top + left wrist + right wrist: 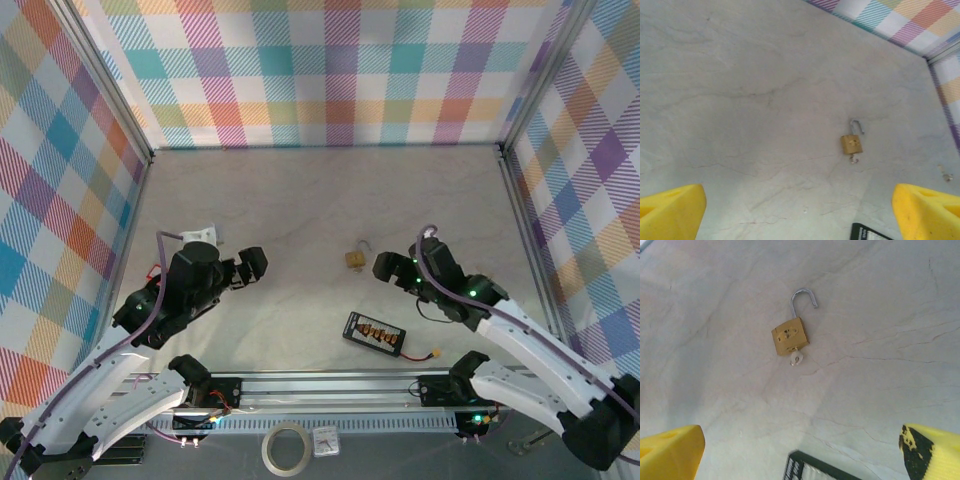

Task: Unlock with the key

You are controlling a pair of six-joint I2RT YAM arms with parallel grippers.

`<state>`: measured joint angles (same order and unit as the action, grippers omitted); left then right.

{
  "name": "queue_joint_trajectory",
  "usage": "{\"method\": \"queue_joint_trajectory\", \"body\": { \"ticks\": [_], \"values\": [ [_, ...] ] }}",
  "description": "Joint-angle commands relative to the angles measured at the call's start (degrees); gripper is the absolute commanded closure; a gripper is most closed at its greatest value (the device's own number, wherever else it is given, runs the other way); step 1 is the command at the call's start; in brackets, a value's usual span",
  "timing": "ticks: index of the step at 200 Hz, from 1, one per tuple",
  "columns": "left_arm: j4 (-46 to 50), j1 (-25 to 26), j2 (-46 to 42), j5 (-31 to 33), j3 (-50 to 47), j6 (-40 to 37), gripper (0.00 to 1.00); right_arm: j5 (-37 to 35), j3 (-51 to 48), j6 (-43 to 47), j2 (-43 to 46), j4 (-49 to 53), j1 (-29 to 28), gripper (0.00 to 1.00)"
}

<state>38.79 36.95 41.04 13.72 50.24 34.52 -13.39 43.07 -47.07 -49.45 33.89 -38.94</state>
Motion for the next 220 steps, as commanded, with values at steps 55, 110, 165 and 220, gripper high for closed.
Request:
{"method": "queue_joint_trajectory", "body": {
  "ticks": [55, 110, 165, 220],
  "values": [
    [4.07, -0.47, -2.00, 4.71, 4.78, -11.77, 0.00, -3.01, 10.62, 5.18, 4.86, 30.13, 0.58, 0.01],
    [0.47, -0.47, -0.48, -4.77, 2.68, -14.17, 0.00, -3.11, 15.09, 9.94, -4.23, 35.39, 16.48, 0.01],
    [-3.03, -0.52, 3.99, -9.27, 3.29, -13.75, 0.00, 6.77, 7.06, 13.20, -5.60, 23.86, 43.51, 0.03],
    [-5.04, -0.48, 5.79, -10.92, 2.91, -12.04, 0.00, 9.12, -1.84, 11.95, -12.07, 13.07, 56.86, 0.08]
  ]
}}
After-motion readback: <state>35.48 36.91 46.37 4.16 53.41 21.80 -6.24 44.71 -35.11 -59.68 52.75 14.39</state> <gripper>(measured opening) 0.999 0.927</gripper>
